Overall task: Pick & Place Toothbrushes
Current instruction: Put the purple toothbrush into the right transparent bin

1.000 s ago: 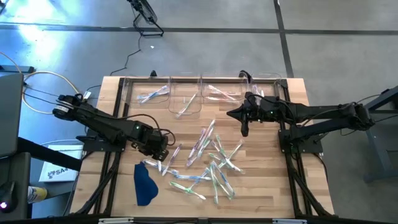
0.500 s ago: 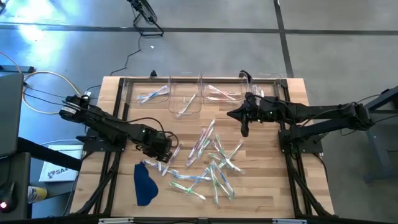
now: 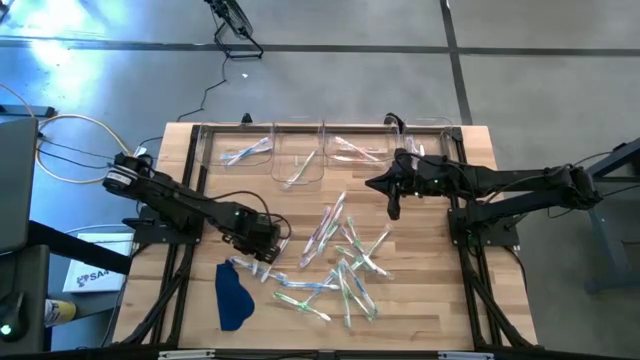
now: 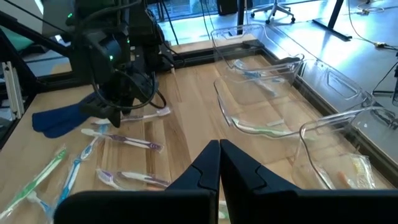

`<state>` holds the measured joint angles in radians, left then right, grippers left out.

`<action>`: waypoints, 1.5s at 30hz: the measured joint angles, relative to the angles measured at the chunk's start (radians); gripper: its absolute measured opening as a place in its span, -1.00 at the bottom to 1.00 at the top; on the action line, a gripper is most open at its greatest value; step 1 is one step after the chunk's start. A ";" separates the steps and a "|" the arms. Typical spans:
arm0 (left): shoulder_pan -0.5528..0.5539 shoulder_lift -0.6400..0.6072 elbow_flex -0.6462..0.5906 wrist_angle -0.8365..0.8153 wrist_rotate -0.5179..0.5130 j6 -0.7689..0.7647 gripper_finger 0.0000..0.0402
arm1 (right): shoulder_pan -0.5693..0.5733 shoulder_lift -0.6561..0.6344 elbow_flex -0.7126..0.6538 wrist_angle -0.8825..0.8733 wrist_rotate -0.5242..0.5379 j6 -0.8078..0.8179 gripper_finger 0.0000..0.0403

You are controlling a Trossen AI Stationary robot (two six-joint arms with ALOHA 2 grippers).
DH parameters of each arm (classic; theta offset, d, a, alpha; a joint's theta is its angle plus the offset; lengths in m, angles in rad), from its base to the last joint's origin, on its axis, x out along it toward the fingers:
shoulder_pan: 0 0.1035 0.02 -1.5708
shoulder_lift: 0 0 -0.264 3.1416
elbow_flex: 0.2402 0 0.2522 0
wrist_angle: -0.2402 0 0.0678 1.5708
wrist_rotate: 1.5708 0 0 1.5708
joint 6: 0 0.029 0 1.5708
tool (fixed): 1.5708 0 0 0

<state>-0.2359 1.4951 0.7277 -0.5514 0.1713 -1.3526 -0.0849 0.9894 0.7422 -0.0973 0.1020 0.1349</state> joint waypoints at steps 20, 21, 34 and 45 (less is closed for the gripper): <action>0.000 0.006 -0.001 -0.031 0.009 0.005 -0.68 | 0.000 0.000 0.000 -0.004 0.000 0.000 -0.98; 0.000 0.006 -0.001 -0.032 0.009 0.005 -0.70 | 0.000 0.000 0.000 -0.004 0.000 0.000 -0.98; -0.001 0.001 0.045 -0.011 0.043 0.049 -0.78 | 0.000 0.000 0.000 -0.005 0.000 -0.002 -0.98; 0.000 0.001 0.270 -0.260 -0.136 0.174 -0.79 | 0.000 0.000 0.000 -0.006 -0.001 -0.004 -0.98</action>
<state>-0.2356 1.4964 0.9981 -0.8116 0.0351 -1.1783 -0.0849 0.9894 0.7422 -0.1032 0.1013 0.1310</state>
